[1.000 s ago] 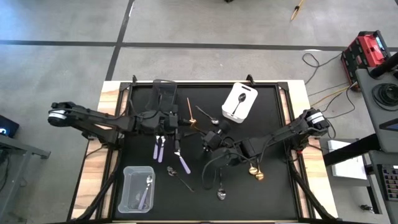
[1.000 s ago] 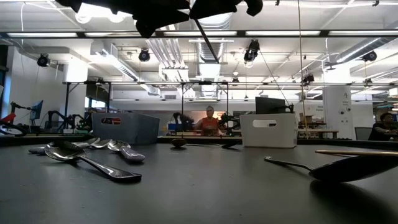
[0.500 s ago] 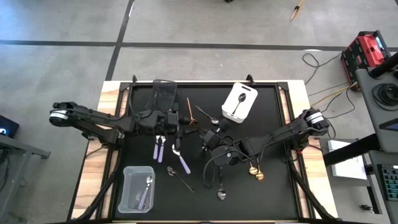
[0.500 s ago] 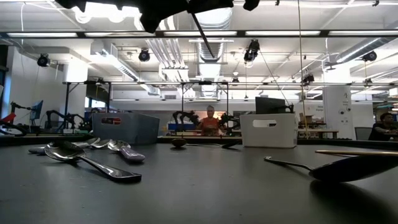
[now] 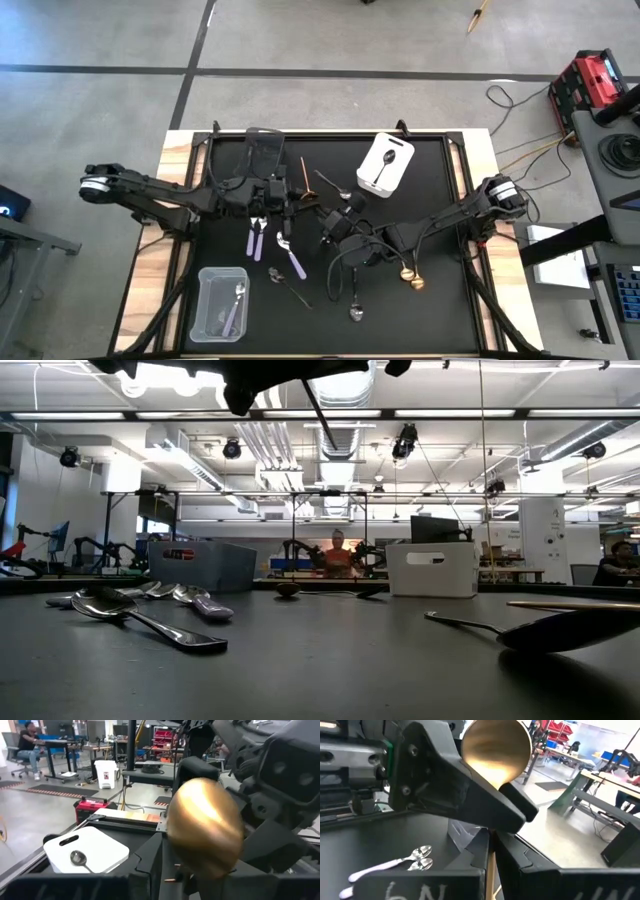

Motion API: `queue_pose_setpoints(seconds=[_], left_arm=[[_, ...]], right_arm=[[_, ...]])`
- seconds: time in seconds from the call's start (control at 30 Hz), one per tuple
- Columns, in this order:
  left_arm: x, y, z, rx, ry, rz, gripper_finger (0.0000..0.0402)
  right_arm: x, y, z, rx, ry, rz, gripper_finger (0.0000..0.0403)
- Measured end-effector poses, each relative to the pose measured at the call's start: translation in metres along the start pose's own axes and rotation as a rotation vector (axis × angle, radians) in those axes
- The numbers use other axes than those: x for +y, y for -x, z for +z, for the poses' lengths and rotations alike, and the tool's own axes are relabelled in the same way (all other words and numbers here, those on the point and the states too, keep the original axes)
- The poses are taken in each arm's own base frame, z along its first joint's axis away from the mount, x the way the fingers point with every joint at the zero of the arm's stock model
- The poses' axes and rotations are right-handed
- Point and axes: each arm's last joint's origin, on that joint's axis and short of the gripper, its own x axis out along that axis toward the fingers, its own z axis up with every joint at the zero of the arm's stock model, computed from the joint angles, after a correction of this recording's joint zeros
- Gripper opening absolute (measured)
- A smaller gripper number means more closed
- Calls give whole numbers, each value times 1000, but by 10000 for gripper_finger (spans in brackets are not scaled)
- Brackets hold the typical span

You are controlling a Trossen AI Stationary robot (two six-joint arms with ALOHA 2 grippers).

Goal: Sort silverware by color (type)
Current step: Put the gold spoon into the black bin

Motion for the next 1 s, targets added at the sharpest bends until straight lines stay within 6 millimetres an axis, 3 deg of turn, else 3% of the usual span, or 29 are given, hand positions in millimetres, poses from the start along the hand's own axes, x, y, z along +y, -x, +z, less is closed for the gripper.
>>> queue_pose_setpoints(seconds=[0.1,0.27,0.43,0.63,0.83,1.0], left_arm=[[0,0,0,1,3,2,71],[0,0,0,3,17,2,9],[0,0,0,5,25,2,2],[1,4,3,2,24,11,1],[7,15,12,8,24,30,1],[20,29,20,37,22,75,0]], right_arm=[[0,-1,0,-2,-4,-2,12],[-2,-3,0,0,-3,-6,12],[-3,-5,1,-1,-16,-7,15],[-3,-5,1,-4,-41,2,56],[-3,-4,2,-4,-54,2,104],[-9,-2,9,-15,-51,-2,119]])
